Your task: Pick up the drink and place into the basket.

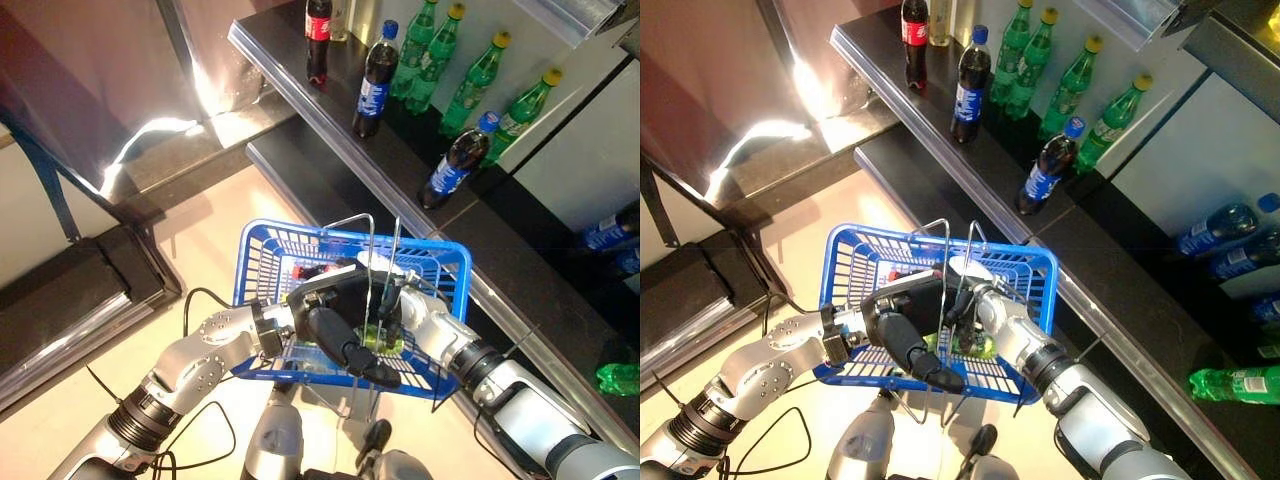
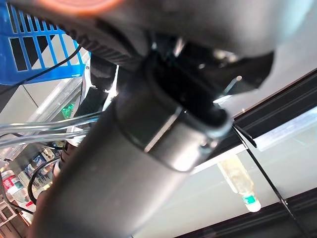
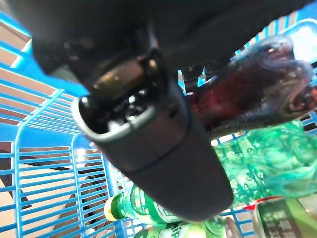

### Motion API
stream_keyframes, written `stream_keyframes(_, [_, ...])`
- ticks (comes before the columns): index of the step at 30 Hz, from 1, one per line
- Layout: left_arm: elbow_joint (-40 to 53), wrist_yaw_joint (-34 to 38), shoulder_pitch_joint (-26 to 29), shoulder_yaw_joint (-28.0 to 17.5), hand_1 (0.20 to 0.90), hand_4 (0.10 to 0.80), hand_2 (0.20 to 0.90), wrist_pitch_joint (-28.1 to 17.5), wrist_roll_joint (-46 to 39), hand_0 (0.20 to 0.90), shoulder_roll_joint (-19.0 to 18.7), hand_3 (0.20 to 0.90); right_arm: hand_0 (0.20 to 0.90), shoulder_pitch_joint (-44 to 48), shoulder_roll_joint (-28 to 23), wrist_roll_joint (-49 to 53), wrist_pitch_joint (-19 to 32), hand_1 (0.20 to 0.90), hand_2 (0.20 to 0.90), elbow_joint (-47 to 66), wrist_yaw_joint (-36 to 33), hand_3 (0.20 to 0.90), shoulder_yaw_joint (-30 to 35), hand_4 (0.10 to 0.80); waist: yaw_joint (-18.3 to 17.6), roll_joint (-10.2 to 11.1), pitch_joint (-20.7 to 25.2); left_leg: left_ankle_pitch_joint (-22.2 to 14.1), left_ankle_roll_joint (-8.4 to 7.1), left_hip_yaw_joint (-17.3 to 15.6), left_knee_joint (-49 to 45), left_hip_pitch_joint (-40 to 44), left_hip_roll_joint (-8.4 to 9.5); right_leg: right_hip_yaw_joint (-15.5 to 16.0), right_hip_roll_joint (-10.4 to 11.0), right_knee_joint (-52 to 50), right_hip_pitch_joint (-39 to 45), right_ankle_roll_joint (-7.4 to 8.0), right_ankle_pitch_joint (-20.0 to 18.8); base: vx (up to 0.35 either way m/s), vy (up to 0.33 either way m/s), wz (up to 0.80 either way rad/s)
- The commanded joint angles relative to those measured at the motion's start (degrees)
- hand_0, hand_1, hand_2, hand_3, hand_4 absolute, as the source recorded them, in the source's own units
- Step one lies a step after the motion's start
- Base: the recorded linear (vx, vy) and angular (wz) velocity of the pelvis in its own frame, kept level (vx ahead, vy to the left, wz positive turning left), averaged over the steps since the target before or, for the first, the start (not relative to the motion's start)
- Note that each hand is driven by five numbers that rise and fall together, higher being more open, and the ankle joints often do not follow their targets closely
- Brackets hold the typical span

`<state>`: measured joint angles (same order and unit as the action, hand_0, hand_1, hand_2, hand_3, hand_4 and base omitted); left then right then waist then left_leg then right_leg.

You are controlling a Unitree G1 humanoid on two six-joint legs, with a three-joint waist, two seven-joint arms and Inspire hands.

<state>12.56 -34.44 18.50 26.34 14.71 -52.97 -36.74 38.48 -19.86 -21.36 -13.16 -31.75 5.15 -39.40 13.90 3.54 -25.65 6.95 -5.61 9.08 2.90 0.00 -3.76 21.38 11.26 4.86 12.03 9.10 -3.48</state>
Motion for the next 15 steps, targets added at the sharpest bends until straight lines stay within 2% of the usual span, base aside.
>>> stream_keyframes(1, [17.4,-9.7,8.8,1.8,0.3,0.1,0.3,-13.6,-11.2,0.3,17.8,0.2,0.9,1.6,3.6,-1.2,2.3,0.9,0.9,-7.4,-4.1,0.9,-4.2,0.8,0.2,0.6,23.5,-4.2,-0.17,-4.9,2.1,3.2,-3.6,0.0,3.4,0.1,-0.2,1.23,-0.5,0.0,0.0,0.0])
stream_keyframes(11, [16.5,-6.4,7.0,-0.8,0.3,0.1,0.3,-15.4,-11.3,0.3,17.8,0.2,0.9,-0.4,2.2,-0.5,1.4,0.9,0.9,-3.0,-4.2,0.9,-2.5,0.8,-0.3,0.7,23.0,-4.3,-0.17,-5.5,2.1,3.5,-3.74,-0.4,3.2,0.1,-0.2,1.18,-0.5,0.0,0.0,0.0])
stream_keyframes(15, [15.4,-2.3,5.6,-2.8,0.3,0.1,0.3,-16.8,-10.5,0.3,17.8,0.2,0.9,-2.1,1.1,0.6,1.6,0.9,0.9,0.2,-4.4,0.9,-1.1,0.8,-0.8,0.8,22.8,-4.4,-0.15,-5.9,2.1,3.6,-3.8,-0.8,3.1,0.1,-0.4,1.15,-0.4,-0.001,0.003,-0.02])
